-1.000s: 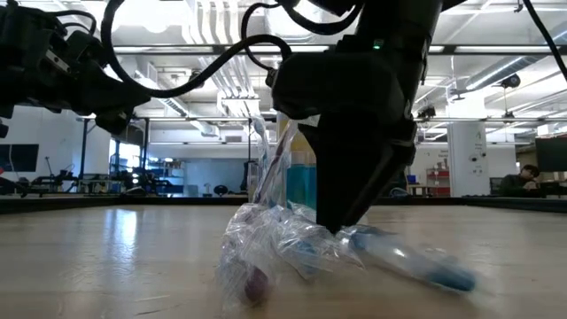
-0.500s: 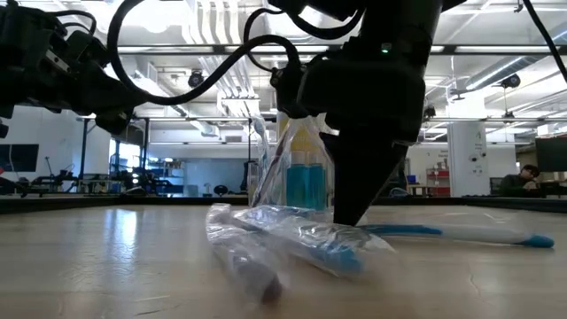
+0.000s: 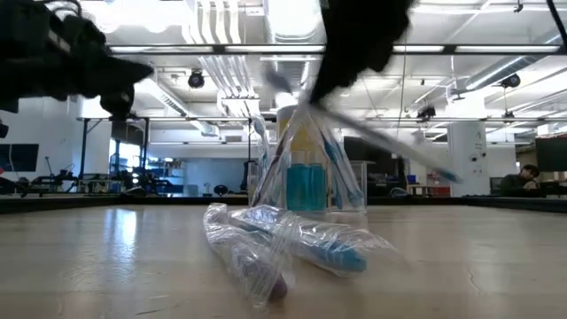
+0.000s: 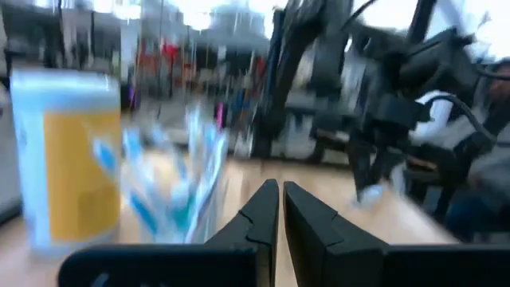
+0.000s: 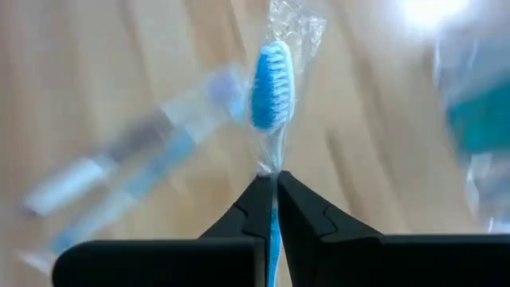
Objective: Pick & Place toothbrushing station
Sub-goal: Put the blue toothbrush into the transparent organizer
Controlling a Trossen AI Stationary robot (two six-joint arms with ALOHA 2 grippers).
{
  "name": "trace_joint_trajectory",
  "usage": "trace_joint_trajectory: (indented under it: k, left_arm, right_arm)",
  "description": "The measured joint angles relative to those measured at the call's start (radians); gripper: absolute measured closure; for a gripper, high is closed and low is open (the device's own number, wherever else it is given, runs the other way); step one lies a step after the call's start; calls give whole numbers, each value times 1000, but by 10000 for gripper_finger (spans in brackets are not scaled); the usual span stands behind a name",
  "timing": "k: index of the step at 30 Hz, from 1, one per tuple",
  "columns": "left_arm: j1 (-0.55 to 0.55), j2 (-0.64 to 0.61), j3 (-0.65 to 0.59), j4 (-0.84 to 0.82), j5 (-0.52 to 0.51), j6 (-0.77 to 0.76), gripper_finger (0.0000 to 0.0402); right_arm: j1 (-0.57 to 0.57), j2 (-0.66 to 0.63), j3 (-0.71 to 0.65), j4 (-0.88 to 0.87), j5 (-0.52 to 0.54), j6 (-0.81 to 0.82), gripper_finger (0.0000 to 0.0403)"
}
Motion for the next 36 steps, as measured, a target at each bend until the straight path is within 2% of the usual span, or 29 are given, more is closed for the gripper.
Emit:
trace_joint_trajectory:
  k: [3,6,10,12,15,18,22,26,31,34,36]
  left_arm:
    - [-7,0,-1,105,42,-23,376]
    - [-25,7,-1,143,79,-23,376]
    - [-65,36,-1,157,66,-2,376]
    - [-93,57,-1,185,62,2,376]
    - [-133,89,-2,241,35,14,375]
    - [-167,129,-2,262,-34,46,358]
    - [-203,205,13,256,-123,57,305]
    - [-218,283,64,259,-173,54,236]
    - [-231,396,143,304,-155,50,172]
    - [-244,480,179,388,-86,58,155]
    - [-247,534,216,432,-74,59,153]
  right_arm:
    - [19,-84,-15,172,54,-211,391]
    - [23,-169,-68,377,96,-410,392]
    - [-11,-261,-252,759,116,-634,392]
    - [-43,-292,-368,978,66,-720,392]
    - [-106,-304,-510,1272,-37,-751,392]
    - [-162,-291,-588,1446,-126,-752,391]
    - [-207,-251,-610,1526,-159,-752,391]
    - [-234,-218,-589,1523,-163,-752,391]
    - [-245,-182,-555,1523,-162,-789,391]
    - [-243,-170,-536,1528,-163,-797,391]
    - [-244,-170,-533,1522,-163,-801,391]
